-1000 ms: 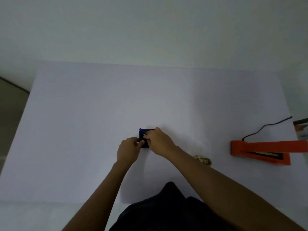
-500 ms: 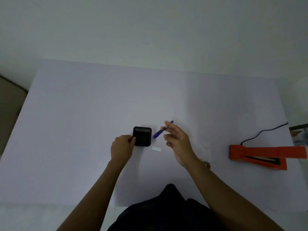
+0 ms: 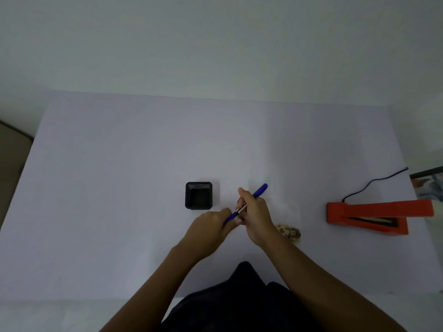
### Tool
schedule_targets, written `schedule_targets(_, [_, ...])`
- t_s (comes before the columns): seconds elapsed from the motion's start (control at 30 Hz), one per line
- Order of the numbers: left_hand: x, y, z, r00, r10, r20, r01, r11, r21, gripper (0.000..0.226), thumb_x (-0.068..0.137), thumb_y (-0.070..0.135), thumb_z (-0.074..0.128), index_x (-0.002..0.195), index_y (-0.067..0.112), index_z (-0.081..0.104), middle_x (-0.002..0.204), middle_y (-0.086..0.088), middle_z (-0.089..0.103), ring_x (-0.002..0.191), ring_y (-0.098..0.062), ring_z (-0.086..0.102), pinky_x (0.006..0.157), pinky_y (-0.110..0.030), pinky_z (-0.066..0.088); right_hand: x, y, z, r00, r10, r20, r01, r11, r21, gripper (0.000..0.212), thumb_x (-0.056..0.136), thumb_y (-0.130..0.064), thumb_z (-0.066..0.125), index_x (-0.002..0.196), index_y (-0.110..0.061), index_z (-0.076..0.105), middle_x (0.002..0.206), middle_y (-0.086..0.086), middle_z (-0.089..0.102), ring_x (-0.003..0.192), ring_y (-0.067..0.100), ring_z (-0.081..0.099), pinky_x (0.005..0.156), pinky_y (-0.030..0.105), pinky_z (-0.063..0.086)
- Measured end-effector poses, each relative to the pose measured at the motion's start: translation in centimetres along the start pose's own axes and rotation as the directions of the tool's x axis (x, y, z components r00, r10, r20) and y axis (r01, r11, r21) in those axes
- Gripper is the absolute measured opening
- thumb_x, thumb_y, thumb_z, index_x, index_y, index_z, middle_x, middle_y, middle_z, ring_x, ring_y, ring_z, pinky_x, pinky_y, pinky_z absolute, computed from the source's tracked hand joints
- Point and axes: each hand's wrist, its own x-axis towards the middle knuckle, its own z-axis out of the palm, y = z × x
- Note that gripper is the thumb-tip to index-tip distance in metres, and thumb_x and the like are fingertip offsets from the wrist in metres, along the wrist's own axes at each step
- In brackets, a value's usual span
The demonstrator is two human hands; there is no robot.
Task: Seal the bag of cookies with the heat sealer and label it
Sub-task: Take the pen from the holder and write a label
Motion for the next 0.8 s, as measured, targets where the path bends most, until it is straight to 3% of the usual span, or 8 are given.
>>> schedule_targets(0.1, [-0.4, 0.5, 0.3, 1.0, 0.017, -0.007, -0.018, 0.996, -0.086, 0.041, 0.104, 0.037, 0.034, 0.09, 0.009, 0.059, 0.074, -0.004, 0.061, 0.063, -0.019, 0.057, 0.063, -0.035, 0.052, -0.1, 0.1, 0.2, 0.997, 0.076, 0.018, -0.077, 0.997, 0.029, 0.039, 0.094, -0.024, 0.06, 0.058, -0.01, 0.053, 0.053, 0.002, 0.048, 0.05, 0.015, 0.041, 0.048, 0.026, 0.034])
schedule_targets(0.17, [-1.1, 1.0, 0.3, 1.0, 0.027, 0.011, -0.023, 0.968, -0.249, 0.036, 0.106, 0.022, 0.035, 0.079, 0.013, 0.057, 0.068, 0.002, 0.053, 0.06, -0.011, 0.049, 0.06, -0.025, 0.044, 0.2, 0.1, -0.1, 0.989, 0.141, 0.034, -0.142, 0.989, 0.047, 0.039, 0.092, -0.02, 0.06, 0.055, -0.011, 0.052, 0.051, 0.002, 0.047, 0.049, 0.015, 0.039, 0.048, 0.025, 0.031])
schedule_targets(0.3, [-3.1, 0.9, -0.3, 0.971, -0.23, -0.069, 0.145, 0.789, -0.597, 0.046, 0.106, 0.023, 0.035, 0.061, 0.018, 0.043, 0.054, 0.009, 0.044, 0.047, -0.002, 0.039, 0.051, -0.014, 0.034, 2.5, -1.4, -3.0, 0.975, 0.175, -0.134, -0.138, 0.96, 0.243, 0.036, 0.091, -0.016, 0.059, 0.057, -0.015, 0.046, 0.06, 0.002, 0.043, 0.045, 0.013, 0.031, 0.037, 0.018, 0.023])
schedule_targets(0.37, [-3.3, -0.1, -0.3, 0.967, -0.235, -0.102, 0.138, 0.814, -0.564, 0.044, 0.104, 0.029, 0.037, 0.062, 0.017, 0.045, 0.056, 0.008, 0.048, 0.049, -0.002, 0.043, 0.053, -0.016, 0.036, 3.1, -2.3, -3.9, 0.976, 0.124, -0.178, -0.087, 0.975, 0.204, 0.033, 0.091, -0.016, 0.059, 0.06, -0.012, 0.049, 0.059, 0.001, 0.046, 0.038, 0.011, 0.029, 0.038, 0.018, 0.022])
schedule_targets(0.5, [-1.4, 0.2, 0.1, 0.987, -0.155, -0.044, 0.138, 0.955, -0.263, 0.041, 0.097, 0.052, 0.034, 0.085, 0.019, 0.056, 0.073, 0.005, 0.062, 0.063, -0.01, 0.059, 0.061, -0.027, 0.05, 1.7, -1.6, -0.9, 0.991, 0.05, -0.121, -0.051, 0.999, -0.002, 0.033, 0.093, -0.022, 0.058, 0.063, -0.007, 0.056, 0.051, 0.0, 0.047, 0.037, 0.012, 0.032, 0.041, 0.022, 0.027])
schedule_targets(0.63, [0.2, 0.9, 0.6, 0.997, -0.048, -0.058, 0.054, 0.993, 0.108, 0.042, 0.104, 0.044, 0.029, 0.087, 0.015, 0.054, 0.069, 0.003, 0.055, 0.057, -0.016, 0.053, 0.055, -0.029, 0.045, 0.9, -0.1, 0.5, 0.975, 0.113, -0.191, -0.101, 0.992, 0.071, 0.03, 0.093, -0.022, 0.056, 0.067, -0.006, 0.057, 0.057, 0.004, 0.048, 0.045, 0.015, 0.036, 0.047, 0.025, 0.033])
schedule_targets(0.7, [0.0, 1.1, 1.0, 1.0, 0.006, -0.01, -0.005, 0.998, 0.067, 0.038, 0.105, 0.037, 0.03, 0.084, 0.015, 0.052, 0.069, 0.003, 0.051, 0.058, -0.016, 0.052, 0.055, -0.029, 0.044, 1.0, 0.0, 0.2, 0.967, 0.124, -0.222, -0.109, 0.991, 0.077, 0.031, 0.093, -0.021, 0.056, 0.067, -0.006, 0.055, 0.06, 0.006, 0.047, 0.046, 0.015, 0.035, 0.048, 0.026, 0.034])
schedule_targets(0.8, [-0.1, 1.8, 1.3, 0.996, -0.083, 0.02, 0.086, 0.945, -0.315, 0.037, 0.106, 0.027, 0.036, 0.07, 0.02, 0.046, 0.062, 0.009, 0.047, 0.053, -0.007, 0.045, 0.055, -0.019, 0.038, 1.1, 0.1, 0.0, 0.953, 0.134, -0.272, -0.111, 0.989, 0.098, 0.029, 0.092, -0.018, 0.056, 0.066, -0.006, 0.053, 0.062, 0.006, 0.047, 0.05, 0.017, 0.038, 0.051, 0.028, 0.038])
